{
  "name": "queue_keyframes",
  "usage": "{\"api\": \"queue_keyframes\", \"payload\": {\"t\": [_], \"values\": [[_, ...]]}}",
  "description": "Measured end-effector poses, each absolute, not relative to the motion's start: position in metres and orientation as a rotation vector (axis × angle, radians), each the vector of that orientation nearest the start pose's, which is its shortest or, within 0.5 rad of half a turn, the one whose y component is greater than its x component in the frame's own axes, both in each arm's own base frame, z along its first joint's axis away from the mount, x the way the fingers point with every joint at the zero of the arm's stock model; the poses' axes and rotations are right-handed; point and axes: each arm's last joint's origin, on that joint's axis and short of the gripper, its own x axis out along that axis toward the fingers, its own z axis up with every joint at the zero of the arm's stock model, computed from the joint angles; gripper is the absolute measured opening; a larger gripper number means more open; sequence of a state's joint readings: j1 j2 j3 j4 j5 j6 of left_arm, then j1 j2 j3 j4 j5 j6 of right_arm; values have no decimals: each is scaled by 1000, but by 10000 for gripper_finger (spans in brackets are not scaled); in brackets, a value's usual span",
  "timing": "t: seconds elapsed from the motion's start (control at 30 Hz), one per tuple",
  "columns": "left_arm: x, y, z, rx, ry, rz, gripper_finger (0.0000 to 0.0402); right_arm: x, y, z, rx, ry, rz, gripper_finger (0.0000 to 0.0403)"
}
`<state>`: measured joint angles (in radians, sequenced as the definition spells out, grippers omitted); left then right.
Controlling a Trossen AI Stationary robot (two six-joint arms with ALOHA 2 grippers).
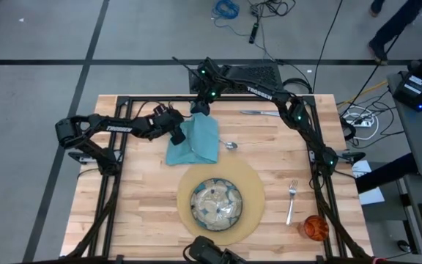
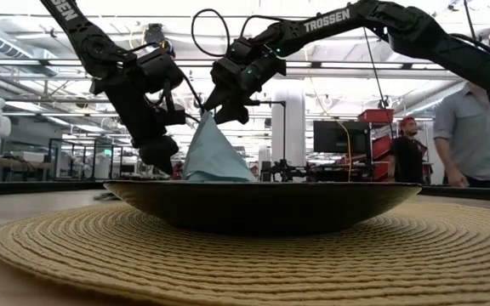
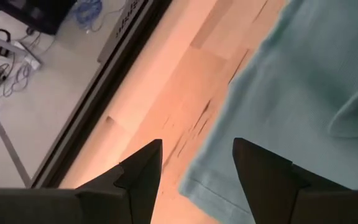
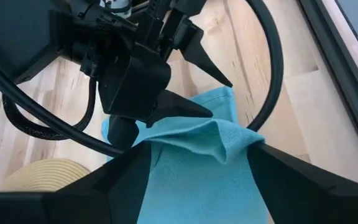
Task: Set table place
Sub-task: Fold the blue napkin
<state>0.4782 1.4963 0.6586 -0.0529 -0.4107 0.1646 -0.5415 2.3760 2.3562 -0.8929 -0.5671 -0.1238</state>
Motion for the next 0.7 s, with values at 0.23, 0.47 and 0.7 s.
{"api": "queue_keyframes", "payload": {"t": [0.23, 0.47, 0.7], "values": [[229, 135, 151, 160, 1022, 833, 186, 445, -250, 266, 387, 807, 66, 259], [222, 142, 150, 159, 1060, 896, 186, 438, -251, 261, 348, 909, -25, 259], [208, 146, 157, 143, 1108, 1022, 186, 444, -247, 266, 411, 818, 84, 258]]}}
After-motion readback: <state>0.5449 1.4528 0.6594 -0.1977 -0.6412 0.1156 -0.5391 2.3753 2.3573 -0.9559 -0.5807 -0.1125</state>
